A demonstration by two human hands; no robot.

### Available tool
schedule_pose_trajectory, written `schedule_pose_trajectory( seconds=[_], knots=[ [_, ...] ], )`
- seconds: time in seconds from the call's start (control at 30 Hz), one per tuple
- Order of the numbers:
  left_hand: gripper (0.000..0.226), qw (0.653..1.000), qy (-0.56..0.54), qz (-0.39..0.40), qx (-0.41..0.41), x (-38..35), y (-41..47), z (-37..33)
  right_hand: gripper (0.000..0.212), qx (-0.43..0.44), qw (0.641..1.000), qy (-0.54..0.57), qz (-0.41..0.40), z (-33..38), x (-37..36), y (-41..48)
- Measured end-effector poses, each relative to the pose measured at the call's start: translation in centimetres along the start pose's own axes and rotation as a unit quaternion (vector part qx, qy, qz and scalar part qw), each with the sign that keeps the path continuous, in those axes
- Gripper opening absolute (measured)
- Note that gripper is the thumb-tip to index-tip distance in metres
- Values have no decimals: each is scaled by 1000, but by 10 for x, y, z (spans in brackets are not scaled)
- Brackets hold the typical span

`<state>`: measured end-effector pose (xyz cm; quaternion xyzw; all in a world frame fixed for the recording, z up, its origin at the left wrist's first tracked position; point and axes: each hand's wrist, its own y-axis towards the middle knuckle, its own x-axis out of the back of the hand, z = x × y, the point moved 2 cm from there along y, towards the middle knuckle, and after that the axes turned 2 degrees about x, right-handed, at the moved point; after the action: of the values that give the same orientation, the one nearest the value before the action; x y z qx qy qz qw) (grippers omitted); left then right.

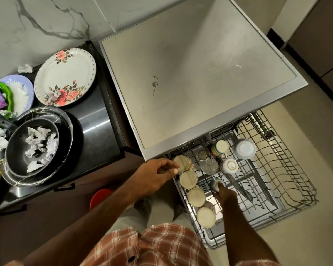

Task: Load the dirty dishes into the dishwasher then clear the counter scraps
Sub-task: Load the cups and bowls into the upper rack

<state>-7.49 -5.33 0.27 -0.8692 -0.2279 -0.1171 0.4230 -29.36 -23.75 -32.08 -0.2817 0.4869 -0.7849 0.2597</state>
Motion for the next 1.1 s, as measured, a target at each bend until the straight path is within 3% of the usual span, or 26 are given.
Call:
schedule_pose_trajectory(
  seconds=[0.03,0.13,0.2,0.27,0.4,0.53,0.9,1.1],
  knots=[
    [26,1000,0,1,-1,-1,1,0,35,-5,1000,-4,-2,6,3,-10],
    [25,1000,4,-1,-10,-1,2,-4,50,1,987,-135,-91,21,10,-33],
    [24,1000,15,-10,-23,1,3,-7,51,67,973,-197,-104,36,11,-49],
    [24,999,19,-27,-36,7,1,-10,46,173,962,-194,-87,66,6,-86],
    [25,995,8,-72,-66,25,-7,-15,26,351,936,-27,27,132,-15,-183],
    [26,988,-1,-135,-76,49,-20,-11,23,460,878,-67,116,180,-52,-253],
    [24,944,-119,-301,-61,117,-100,62,23,533,789,-172,253,223,-169,-334],
    [21,914,-185,-357,-47,155,-153,124,22,534,767,-205,291,205,-235,-370]
  ],
)
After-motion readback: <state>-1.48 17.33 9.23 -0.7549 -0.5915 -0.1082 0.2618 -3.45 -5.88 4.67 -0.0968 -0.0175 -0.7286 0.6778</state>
